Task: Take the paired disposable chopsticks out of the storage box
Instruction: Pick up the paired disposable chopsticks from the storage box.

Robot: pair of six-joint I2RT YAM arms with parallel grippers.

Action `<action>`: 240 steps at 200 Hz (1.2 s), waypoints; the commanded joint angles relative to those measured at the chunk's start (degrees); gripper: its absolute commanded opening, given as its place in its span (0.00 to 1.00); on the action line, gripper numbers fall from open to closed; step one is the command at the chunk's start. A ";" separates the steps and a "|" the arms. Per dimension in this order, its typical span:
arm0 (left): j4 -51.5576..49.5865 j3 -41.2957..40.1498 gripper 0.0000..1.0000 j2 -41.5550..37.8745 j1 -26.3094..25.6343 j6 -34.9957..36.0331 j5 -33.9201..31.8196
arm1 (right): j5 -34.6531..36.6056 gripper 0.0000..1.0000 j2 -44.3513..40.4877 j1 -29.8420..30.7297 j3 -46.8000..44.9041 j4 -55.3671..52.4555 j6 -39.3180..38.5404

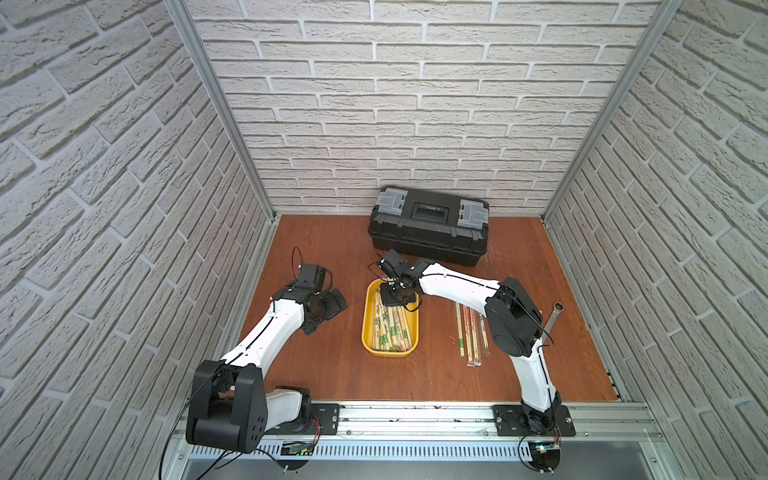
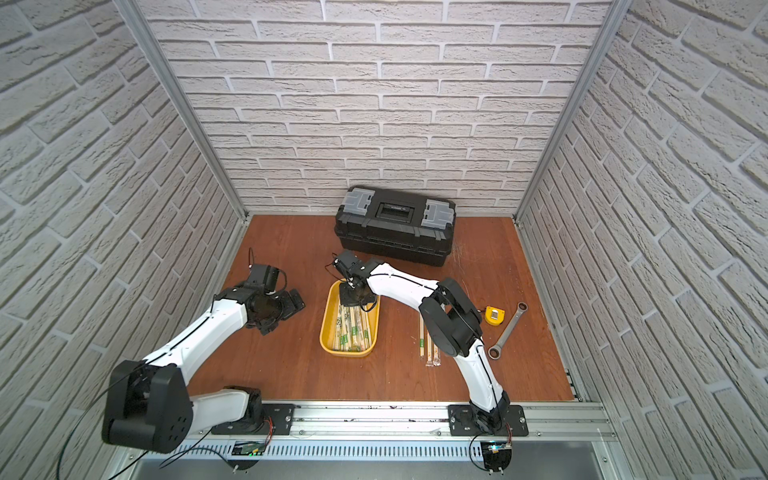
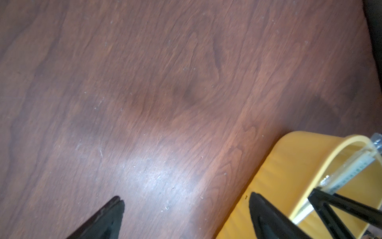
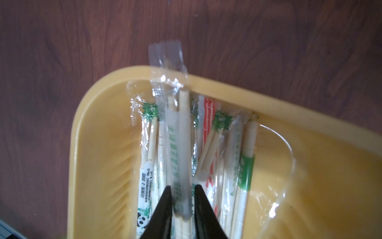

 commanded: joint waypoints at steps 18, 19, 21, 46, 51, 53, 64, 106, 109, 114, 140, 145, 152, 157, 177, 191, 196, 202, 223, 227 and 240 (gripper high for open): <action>2.11 -2.08 0.98 -0.95 0.39 0.37 0.74 | -0.29 0.08 -0.44 0.39 1.48 -0.44 -0.59; 2.15 -2.10 0.98 -0.98 0.40 0.37 0.76 | -0.34 0.08 -0.50 0.35 1.48 -0.44 -0.63; 2.18 -2.24 0.98 -1.05 0.36 0.25 0.75 | -0.30 0.08 -0.53 0.34 1.41 -0.42 -0.67; 2.29 -2.81 0.98 -2.50 0.32 -0.12 0.81 | -0.46 0.04 -1.99 0.38 1.15 -0.74 -0.94; 2.15 -2.86 0.98 -2.81 0.38 -0.09 0.78 | -0.47 0.03 -2.37 0.31 1.11 -0.76 -0.92; 2.12 -2.85 0.98 -2.96 0.33 -0.19 0.80 | -0.47 0.03 -2.54 0.36 1.01 -0.76 -0.94; 1.89 -2.88 0.98 -3.53 0.34 -0.11 0.87 | -0.38 0.03 -3.58 0.36 0.80 -0.78 -1.00; -0.28 -1.39 0.98 -4.74 0.34 1.52 -0.40 | 0.71 0.03 -8.62 0.14 -0.33 -0.32 -0.81; -0.41 -1.24 0.98 -4.72 0.32 1.69 -0.49 | 0.87 0.03 -8.65 0.06 -0.42 -0.35 -0.78; -0.62 -0.94 0.98 -4.74 0.36 1.85 -0.54 | 1.06 0.03 -10.11 0.05 -0.54 -0.35 -0.85; -1.47 0.45 0.98 -4.45 0.31 2.75 -1.04 | 2.48 0.03 -14.10 -0.49 -2.08 -0.70 -0.81; -1.59 0.73 0.98 -4.35 0.14 2.66 -1.11 | 2.63 0.03 -14.90 -0.69 -2.62 -0.86 -0.81; -1.49 1.09 0.98 -4.18 0.04 2.58 -1.20 | 2.96 0.03 -15.99 -0.98 -3.50 -0.92 -0.85; -1.40 1.26 0.98 -3.96 -0.30 2.47 -1.31 | 3.17 0.03 -16.84 -1.21 -4.31 -1.00 -0.89; -1.38 2.41 0.98 -2.94 -1.91 2.23 -2.47 | 4.25 0.03 -20.55 -2.42 -8.51 -1.21 -1.01; -1.60 3.45 0.98 -1.93 -3.54 2.02 -3.96 | 4.50 0.03 -23.07 -3.71 -12.04 -0.89 -0.95; -1.75 3.82 0.98 -1.38 -4.18 1.97 -4.37 | 4.58 0.03 -24.01 -4.12 -13.41 -0.80 -0.85; -2.13 4.55 0.98 -0.67 -4.85 1.84 -4.72 | 4.79 0.03 -24.96 -4.74 -14.92 -0.67 -0.68; -3.43 7.34 0.98 2.15 -7.25 1.92 -5.71 | 5.99 0.03 -27.90 -6.26 -19.71 -0.79 -0.74; -3.66 7.74 0.98 2.65 -7.57 1.97 -5.95 | 6.46 0.03 -28.30 -6.51 -20.45 -0.87 -0.84; -3.82 9.04 0.98 3.88 -8.95 1.74 -6.42 | 8.14 0.03 -29.13 -7.02 -22.60 -1.65 -1.47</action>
